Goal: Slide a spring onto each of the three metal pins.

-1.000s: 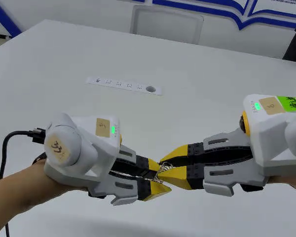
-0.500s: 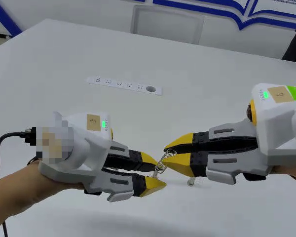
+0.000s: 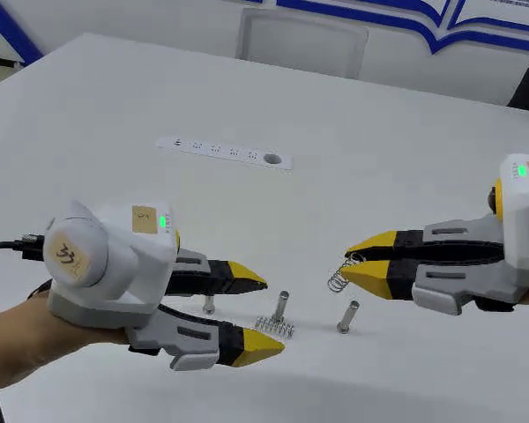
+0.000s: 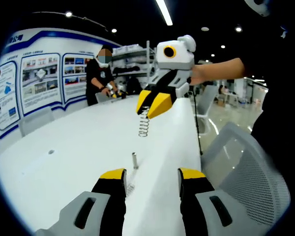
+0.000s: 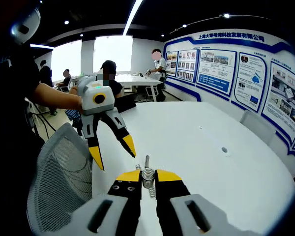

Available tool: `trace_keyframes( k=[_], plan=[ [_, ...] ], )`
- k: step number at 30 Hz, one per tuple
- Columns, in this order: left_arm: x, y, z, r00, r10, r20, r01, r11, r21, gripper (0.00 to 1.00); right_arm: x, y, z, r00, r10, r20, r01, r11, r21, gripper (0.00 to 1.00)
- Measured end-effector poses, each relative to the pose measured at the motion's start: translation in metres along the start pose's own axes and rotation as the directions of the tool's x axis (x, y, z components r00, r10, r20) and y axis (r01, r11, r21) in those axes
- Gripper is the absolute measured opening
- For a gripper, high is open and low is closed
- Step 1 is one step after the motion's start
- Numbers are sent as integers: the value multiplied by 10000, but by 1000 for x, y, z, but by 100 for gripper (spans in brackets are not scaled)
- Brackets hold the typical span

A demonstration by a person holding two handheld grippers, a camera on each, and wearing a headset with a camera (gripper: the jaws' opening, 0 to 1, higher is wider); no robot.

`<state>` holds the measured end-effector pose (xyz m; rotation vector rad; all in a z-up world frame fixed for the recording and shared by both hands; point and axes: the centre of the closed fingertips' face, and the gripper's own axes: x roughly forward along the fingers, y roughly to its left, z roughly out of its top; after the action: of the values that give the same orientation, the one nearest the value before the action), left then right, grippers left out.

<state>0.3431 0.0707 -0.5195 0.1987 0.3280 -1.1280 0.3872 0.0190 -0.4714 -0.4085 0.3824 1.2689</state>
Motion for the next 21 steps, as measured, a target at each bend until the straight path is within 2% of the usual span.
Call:
trace_keyframes(
  k=[6, 12, 13, 17, 18, 19, 20, 21],
  plan=[
    [-8, 11, -6, 9992, 390, 70, -389, 9991, -188, 53, -1, -16, -8, 9990, -443, 42, 441, 9976, 533, 11],
    [-20, 29, -11, 9928, 1200, -44, -1201, 9926, -169, 69, 3, -32, -27, 9964, -831, -194, 847, 9911, 1032, 11],
    [-22, 33, -13, 9906, 1365, -33, -1365, 9904, -238, 71, 3, -37, -31, 9948, -996, -190, 1012, 9862, 1313, 11],
    [-28, 39, -30, 9853, 1634, -502, -1654, 9855, -386, 76, 6, -44, -41, 9927, -1139, -409, 1186, 9830, 1405, 11],
    [-30, 40, -33, 9842, 1694, -518, -1717, 9842, -441, 78, 6, -47, -44, 9911, -1256, -443, 1313, 9767, 1697, 11],
    [-31, 41, -32, 9835, 1767, -378, -1787, 9821, -594, 80, 7, -48, -45, 9908, -1286, -416, 1340, 9748, 1784, 11],
    [-32, 42, -25, 9813, 1913, 226, -1884, 9774, -954, 82, 7, -50, -47, 9900, -1351, -418, 1406, 9713, 1916, 11],
    [-33, 43, -23, 9788, 1994, 460, -1928, 9741, -1185, 85, 7, -52, -49, 9887, -1431, -437, 1491, 9667, 2079, 11]
  ],
)
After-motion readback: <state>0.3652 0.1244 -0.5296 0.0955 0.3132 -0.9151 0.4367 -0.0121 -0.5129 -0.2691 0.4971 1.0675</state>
